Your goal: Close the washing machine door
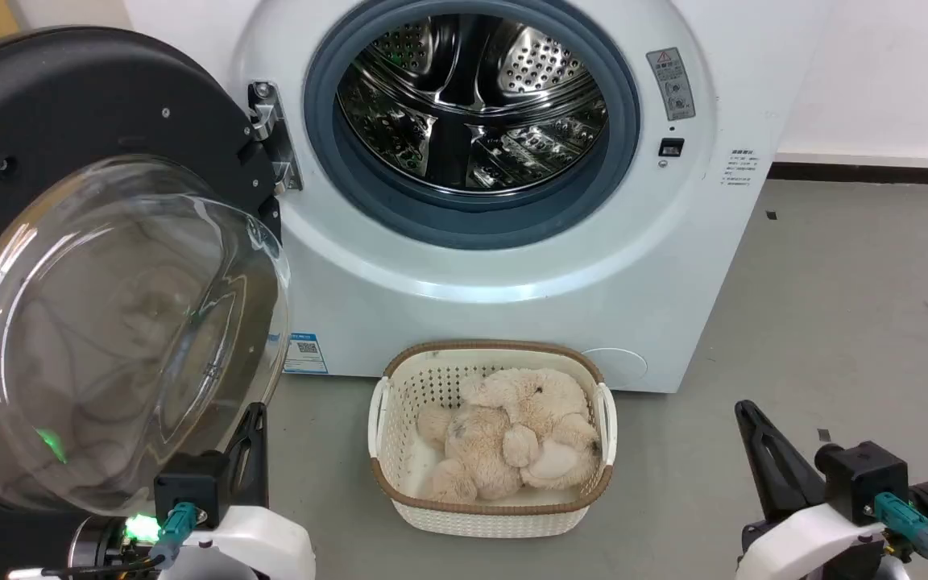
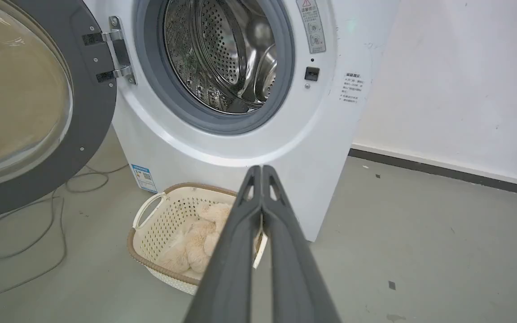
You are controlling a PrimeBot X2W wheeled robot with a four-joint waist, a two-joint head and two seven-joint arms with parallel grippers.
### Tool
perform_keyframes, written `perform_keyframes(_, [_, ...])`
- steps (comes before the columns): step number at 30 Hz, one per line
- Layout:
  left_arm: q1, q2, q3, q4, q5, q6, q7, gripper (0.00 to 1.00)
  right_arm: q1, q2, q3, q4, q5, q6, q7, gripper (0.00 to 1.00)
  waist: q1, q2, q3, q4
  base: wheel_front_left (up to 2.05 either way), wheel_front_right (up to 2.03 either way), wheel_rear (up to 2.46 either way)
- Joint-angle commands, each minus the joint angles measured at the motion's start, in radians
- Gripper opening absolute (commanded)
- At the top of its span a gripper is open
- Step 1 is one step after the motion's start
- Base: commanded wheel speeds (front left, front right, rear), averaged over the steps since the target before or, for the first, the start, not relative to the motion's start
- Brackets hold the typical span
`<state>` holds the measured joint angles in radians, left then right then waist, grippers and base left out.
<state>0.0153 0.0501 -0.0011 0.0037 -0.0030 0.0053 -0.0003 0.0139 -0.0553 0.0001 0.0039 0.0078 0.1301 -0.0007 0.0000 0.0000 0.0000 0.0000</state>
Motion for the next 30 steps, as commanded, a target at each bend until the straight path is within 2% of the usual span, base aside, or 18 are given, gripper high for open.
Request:
perform_keyframes(1, [-0.015, 0.0, 0.001, -0.004, 0.003, -0.005, 0.0, 0.0, -0.014, 0.005, 0.0, -0.004, -0.008, 0.001, 0.001, 0.0, 0.0, 0.0, 0.0, 0.0, 0.0, 0.0, 0.0])
perform_keyframes(10, [-0.015, 0.0, 0.001, -0.004, 0.003, -0.005, 0.0, 0.0, -0.014, 0.005, 0.0, -0.004, -0.008, 0.001, 0.001, 0.0, 0.0, 0.0, 0.0, 0.0, 0.0, 0.0, 0.0])
perform_keyframes(11, [0.0, 0.0, 0.0, 0.0, 0.0, 0.001, 0.0, 1.0, 0.0, 0.0, 0.001, 0.0, 0.0, 0.0, 0.0, 1.0, 0.0, 0.0, 0.0, 0.0, 0.0, 0.0, 0.0])
perform_keyframes(30, [0.002, 0.0, -0.019, 0.007, -0.01, 0.012, -0.035, 1.0, 0.013, 0.001, 0.002, 0.003, 0.023, 0.0, -0.035, 1.0, 0.0, 0.0, -0.002, 0.022, 0.0, 0.0, 0.0])
